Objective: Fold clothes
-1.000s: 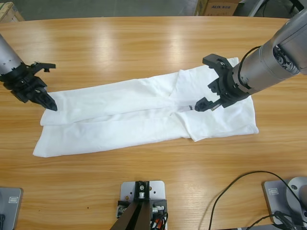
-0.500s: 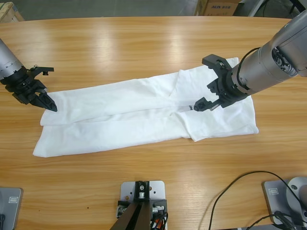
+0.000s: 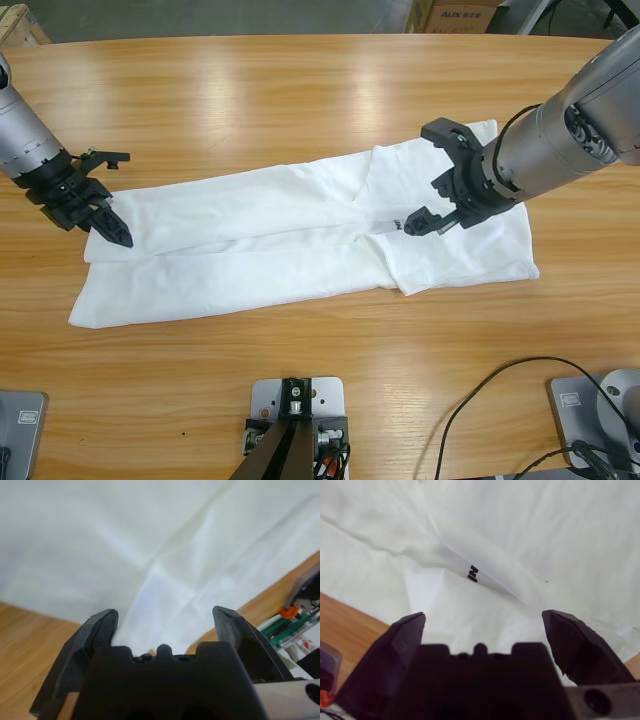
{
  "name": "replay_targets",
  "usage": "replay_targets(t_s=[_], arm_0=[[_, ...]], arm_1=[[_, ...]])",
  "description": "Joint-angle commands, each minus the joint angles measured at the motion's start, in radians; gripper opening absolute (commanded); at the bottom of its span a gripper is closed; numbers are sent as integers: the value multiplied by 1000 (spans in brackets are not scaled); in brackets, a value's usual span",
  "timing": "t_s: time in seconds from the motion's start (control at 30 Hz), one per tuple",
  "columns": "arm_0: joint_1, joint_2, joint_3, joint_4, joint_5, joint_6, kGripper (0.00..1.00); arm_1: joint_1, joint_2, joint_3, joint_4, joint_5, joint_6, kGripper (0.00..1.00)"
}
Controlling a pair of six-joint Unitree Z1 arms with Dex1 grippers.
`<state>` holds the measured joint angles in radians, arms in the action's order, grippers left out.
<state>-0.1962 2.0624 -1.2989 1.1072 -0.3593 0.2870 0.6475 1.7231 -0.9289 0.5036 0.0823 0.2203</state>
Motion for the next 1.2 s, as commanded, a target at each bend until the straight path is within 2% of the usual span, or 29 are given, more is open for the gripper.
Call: replay_targets(t_s=[0.03, 0.2, 0.3, 0.47, 0.63, 0.7, 0.9, 1.2], arm_0=[[-52, 24, 4, 68, -54, 37, 643], [-61, 26, -22, 127, -5, 51, 522], [-73, 23, -22, 154, 81, 61, 526], [-93, 38, -18, 153, 134, 63, 526], [-96, 30, -19, 152, 133, 65, 522], [-103, 20, -21, 152, 130, 78, 441], [-170, 22, -24, 144, 131, 102, 452], [-147, 12, -23, 133, 134, 83, 453]], arm_1=[[-19, 44, 22, -17, 16, 10, 954], [-19, 42, 28, -19, 16, 11, 954], [-18, 42, 32, -27, 16, 15, 954], [-19, 35, 34, -30, 16, 20, 954], [-17, 33, 42, -36, 16, 25, 954], [-17, 35, 42, -42, 17, 26, 954], [-12, 35, 45, -46, 17, 28, 954], [-4, 27, 50, -51, 17, 37, 954]])
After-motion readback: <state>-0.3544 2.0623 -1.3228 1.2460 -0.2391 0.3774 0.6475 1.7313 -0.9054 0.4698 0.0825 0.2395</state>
